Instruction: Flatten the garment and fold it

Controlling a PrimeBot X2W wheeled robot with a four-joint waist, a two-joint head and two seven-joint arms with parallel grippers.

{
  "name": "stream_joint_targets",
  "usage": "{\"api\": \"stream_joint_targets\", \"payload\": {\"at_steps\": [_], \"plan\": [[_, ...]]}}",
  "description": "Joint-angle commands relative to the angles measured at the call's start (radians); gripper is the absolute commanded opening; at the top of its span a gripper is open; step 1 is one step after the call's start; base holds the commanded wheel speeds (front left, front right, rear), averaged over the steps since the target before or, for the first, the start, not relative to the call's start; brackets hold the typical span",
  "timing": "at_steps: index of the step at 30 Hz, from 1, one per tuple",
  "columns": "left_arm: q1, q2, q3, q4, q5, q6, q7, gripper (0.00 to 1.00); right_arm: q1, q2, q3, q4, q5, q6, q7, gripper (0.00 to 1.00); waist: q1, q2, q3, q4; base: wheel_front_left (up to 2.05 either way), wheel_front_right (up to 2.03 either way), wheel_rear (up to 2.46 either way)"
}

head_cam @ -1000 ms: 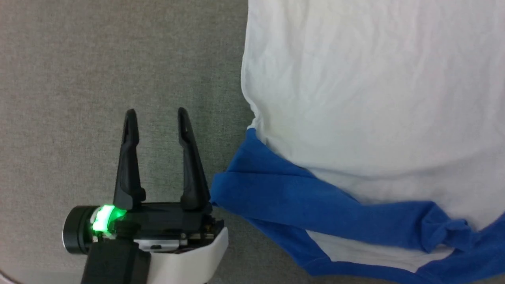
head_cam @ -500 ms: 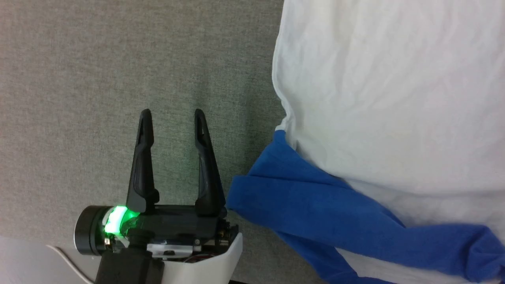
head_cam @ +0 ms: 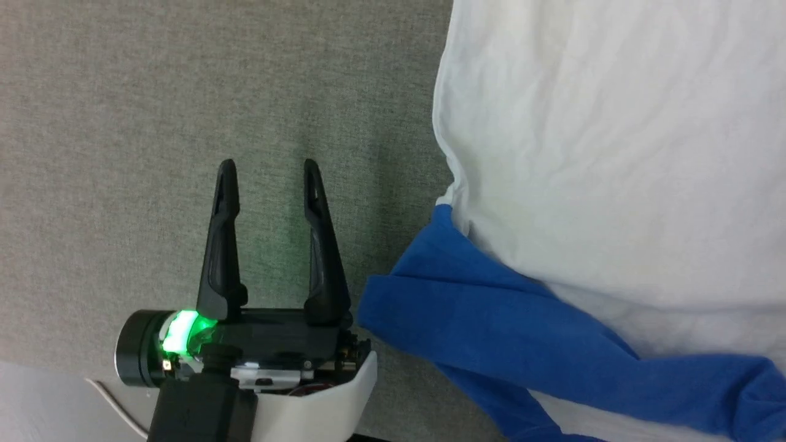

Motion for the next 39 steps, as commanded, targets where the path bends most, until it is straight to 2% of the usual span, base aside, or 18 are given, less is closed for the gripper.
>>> {"api": "stream_joint_targets", "payload": {"at_steps": [1,7,12,20,27,32,39], "plan": [[-0.015,0.004,0.005,0.002,0.012,0.005,-0.005,1.0,0.025,0.015,0.006,0.005,-0.003,-0.001,-0.002,0.0,-0.0001,0.0,-0.029,-0.019,0.0,0.0,0.0],[-0.005,0.023,0.03,0.024,-0.002,0.0,-0.005,1.0,0.054,0.055,0.021,-0.029,0.031,-0.001,-0.05,0.0,-0.0001,0.0,-0.138,-0.058,0.0,0.0,0.0],[0.033,0.054,0.071,0.03,-0.027,-0.001,-0.005,1.0,0.098,0.083,-0.014,-0.04,0.083,-0.001,-0.1,0.0,-0.0001,0.0,-0.258,-0.093,0.0,0.0,0.0],[0.125,0.107,0.138,0.02,-0.09,-0.009,0.02,1.0,0.246,0.069,-0.176,-0.013,0.108,-0.001,-0.171,0.0,-0.0001,0.0,-0.435,-0.143,0.0,0.0,0.0],[0.203,0.138,0.18,0.01,-0.135,-0.011,0.037,1.0,0.431,0.063,-0.349,-0.012,0.12,-0.001,-0.185,0.0,-0.0001,0.0,-0.534,-0.162,0.0,0.0,0.0],[0.237,0.154,0.193,0.017,-0.156,-0.017,0.048,1.0,0.536,0.093,-0.45,-0.036,0.113,-0.001,-0.19,0.0,-0.0001,0.0,-0.589,-0.166,0.0,0.0,0.0],[0.273,0.171,0.209,0.019,-0.182,-0.022,0.067,1.0,0.601,0.139,-0.52,-0.112,0.101,-0.001,-0.167,0.0,-0.0001,0.0,-0.654,-0.17,0.0,0.0,0.0]]}}
